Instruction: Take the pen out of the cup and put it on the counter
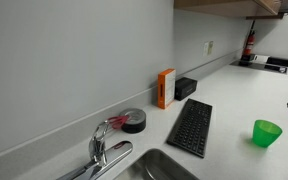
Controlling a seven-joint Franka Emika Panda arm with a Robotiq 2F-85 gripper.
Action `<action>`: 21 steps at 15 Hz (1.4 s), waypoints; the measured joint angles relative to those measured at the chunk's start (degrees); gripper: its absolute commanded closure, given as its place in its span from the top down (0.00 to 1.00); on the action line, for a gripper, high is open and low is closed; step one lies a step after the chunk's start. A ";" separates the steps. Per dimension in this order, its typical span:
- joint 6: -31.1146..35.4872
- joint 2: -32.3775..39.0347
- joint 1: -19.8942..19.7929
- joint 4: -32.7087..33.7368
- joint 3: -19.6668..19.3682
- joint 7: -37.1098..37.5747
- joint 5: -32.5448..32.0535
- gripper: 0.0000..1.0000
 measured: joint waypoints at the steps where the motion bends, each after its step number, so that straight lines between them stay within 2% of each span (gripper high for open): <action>1: -0.02 0.03 1.73 -0.66 0.69 0.04 0.88 0.15; 2: 0.01 0.24 2.66 -0.92 1.02 0.47 0.97 0.15; 6: 0.02 0.49 2.32 -0.72 0.46 0.44 0.92 0.15; 7: 0.02 0.51 2.32 -0.70 0.47 0.44 0.92 0.04; 11: 1.79 1.56 2.32 -0.68 0.47 0.54 0.92 0.04; 16: 10.88 11.75 2.27 0.53 0.46 1.43 0.92 0.04; 21: 12.22 24.40 0.63 4.70 0.34 2.82 -0.45 0.04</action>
